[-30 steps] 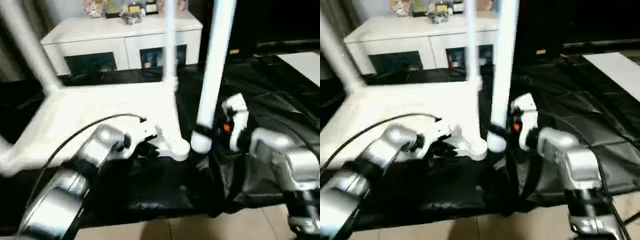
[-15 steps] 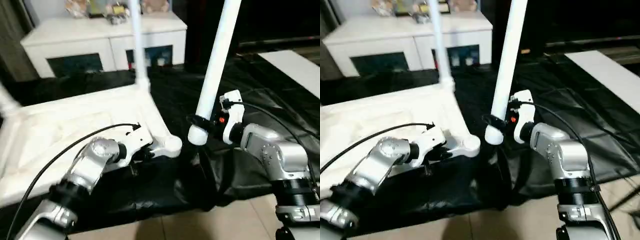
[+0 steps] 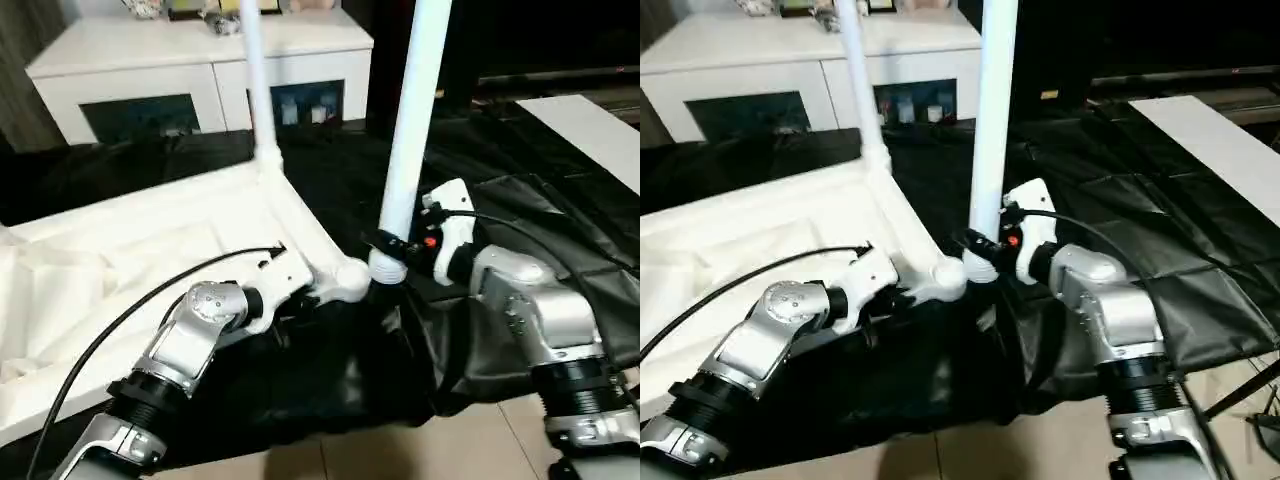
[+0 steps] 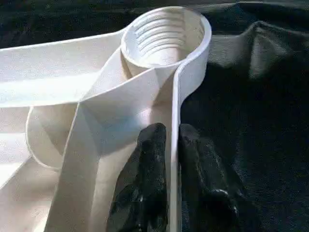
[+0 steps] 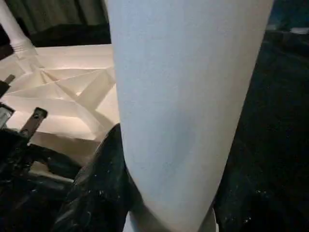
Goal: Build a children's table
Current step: Insert table leg to table base
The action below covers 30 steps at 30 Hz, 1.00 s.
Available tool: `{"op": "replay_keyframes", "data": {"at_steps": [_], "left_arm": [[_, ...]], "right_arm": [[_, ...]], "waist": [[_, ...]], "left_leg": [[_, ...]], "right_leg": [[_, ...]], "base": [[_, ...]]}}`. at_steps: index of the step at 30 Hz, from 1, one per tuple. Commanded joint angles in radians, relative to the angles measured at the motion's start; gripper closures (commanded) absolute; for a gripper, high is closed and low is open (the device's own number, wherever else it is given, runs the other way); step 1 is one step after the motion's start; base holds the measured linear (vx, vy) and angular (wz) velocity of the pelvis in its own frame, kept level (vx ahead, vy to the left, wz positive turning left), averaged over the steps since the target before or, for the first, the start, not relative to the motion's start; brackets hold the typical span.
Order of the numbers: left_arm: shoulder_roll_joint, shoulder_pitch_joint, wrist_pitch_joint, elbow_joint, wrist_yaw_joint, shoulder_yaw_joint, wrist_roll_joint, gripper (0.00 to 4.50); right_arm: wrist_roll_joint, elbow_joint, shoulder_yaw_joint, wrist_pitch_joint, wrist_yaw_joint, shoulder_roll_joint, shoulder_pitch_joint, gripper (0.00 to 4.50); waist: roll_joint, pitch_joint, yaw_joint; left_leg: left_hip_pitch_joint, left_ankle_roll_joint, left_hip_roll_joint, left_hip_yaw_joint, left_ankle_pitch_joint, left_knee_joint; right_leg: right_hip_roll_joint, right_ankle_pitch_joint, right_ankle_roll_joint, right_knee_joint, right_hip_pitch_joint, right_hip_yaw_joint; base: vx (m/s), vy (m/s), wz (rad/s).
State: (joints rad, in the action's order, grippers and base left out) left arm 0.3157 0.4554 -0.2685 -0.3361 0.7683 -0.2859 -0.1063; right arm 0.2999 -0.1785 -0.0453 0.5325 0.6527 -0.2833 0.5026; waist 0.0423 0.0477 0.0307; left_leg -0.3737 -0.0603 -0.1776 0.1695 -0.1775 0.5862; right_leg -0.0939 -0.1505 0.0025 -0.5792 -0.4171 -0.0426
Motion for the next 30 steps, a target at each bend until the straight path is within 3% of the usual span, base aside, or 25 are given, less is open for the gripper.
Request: {"op": "replay_keyframes", "data": {"at_steps": [1,5,12,16,20,23,25,30], "left_arm": [[0.035,-0.018,-0.016,0.006,-0.010,0.007,-0.015,3.42],[0.046,-0.023,-0.043,0.028,0.007,0.006,-0.012,3.37],[0.067,-0.026,-0.079,0.026,0.023,-0.001,-0.007,3.37],[0.066,-0.025,-0.080,0.020,0.028,0.002,0.001,3.80],[0.069,-0.026,-0.100,0.025,0.060,0.001,0.022,4.19],[0.074,-0.029,-0.101,0.032,0.077,-0.005,0.028,4.24],[0.075,-0.033,-0.106,0.042,0.105,-0.018,0.038,4.47],[0.064,-0.036,-0.120,0.060,0.105,-0.029,0.044,4.50]], "right_arm": [[0.012,-0.001,0.015,-0.022,0.000,0.002,-0.003,2.64],[0.013,-0.010,0.017,-0.028,0.002,0.000,0.004,2.64],[0.014,-0.017,0.016,-0.028,0.014,0.000,0.015,2.64],[0.016,-0.018,0.013,-0.029,0.017,0.000,0.018,2.64],[0.019,-0.044,0.006,-0.035,0.035,0.005,0.042,2.64],[0.013,-0.069,-0.004,-0.043,0.052,0.008,0.062,2.64],[-0.001,-0.148,-0.024,-0.065,0.082,0.018,0.104,2.64],[-0.009,-0.279,-0.035,-0.092,0.122,0.044,0.160,2.64]], "waist": [[-0.017,-0.071,0.014],[-0.014,-0.069,0.019],[-0.014,-0.063,0.017],[-0.014,-0.063,0.017],[-0.011,-0.064,0.017],[-0.011,-0.066,0.014],[-0.013,-0.070,0.012],[-0.016,-0.074,0.014]], "left_leg": [[0.005,0.050,-0.032,-0.002,-0.227,-0.070],[0.003,0.047,-0.034,0.000,-0.199,-0.069],[0.009,0.015,-0.035,-0.001,-0.270,-0.075],[0.009,0.008,-0.035,-0.002,-0.279,-0.076],[0.010,0.009,-0.034,-0.002,-0.278,-0.075],[0.007,0.011,-0.033,-0.003,-0.266,-0.074],[0.009,0.019,-0.034,0.000,-0.243,-0.070],[0.007,0.047,-0.034,0.003,-0.179,-0.063]], "right_leg": [[-0.040,-0.244,-0.193,0.059,0.050,0.025],[-0.038,-0.227,-0.202,0.055,0.051,0.023],[-0.035,-0.331,-0.173,0.064,0.047,0.021],[-0.035,-0.334,-0.167,0.064,0.046,0.021],[-0.035,-0.322,-0.176,0.062,0.046,0.022],[-0.036,-0.298,-0.184,0.059,0.049,0.021],[-0.036,-0.252,-0.204,0.055,0.049,0.021],[-0.036,-0.159,-0.249,0.041,0.054,0.020]], "base": [[0.000,0.000,0.00],[0.000,0.000,0.00],[0.000,0.000,0.00],[0.000,0.000,0.00],[0.000,0.000,0.00],[0.000,0.000,0.00],[0.000,0.000,0.00],[0.000,0.000,0.00]]}}
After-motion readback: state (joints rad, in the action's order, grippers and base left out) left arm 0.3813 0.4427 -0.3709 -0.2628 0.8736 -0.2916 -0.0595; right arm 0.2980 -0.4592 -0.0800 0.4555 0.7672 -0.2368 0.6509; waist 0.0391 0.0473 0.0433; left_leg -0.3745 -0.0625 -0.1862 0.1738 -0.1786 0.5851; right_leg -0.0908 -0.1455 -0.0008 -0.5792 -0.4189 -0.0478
